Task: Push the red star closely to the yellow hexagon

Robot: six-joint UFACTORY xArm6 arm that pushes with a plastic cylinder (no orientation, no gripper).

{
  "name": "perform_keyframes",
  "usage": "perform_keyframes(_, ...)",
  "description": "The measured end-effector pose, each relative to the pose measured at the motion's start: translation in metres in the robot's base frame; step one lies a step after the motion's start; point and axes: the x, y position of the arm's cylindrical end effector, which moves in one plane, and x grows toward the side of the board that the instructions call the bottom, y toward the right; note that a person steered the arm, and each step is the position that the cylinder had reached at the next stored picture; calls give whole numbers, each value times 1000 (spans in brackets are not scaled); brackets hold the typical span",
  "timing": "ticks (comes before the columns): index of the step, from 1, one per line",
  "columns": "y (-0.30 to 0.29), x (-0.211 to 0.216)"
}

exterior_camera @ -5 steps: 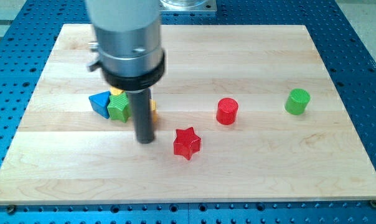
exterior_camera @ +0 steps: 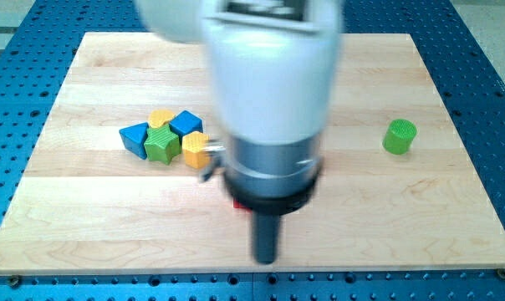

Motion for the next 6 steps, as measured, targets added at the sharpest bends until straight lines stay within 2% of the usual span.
perform_keyframes(1, 17, -42)
perform_keyframes(2, -6, -42)
perform_keyframes(3, -75, -47)
perform_keyframes(4, -96, -22)
perform_keyframes(5, -39, -10)
perform_keyframes(6, -26, -45)
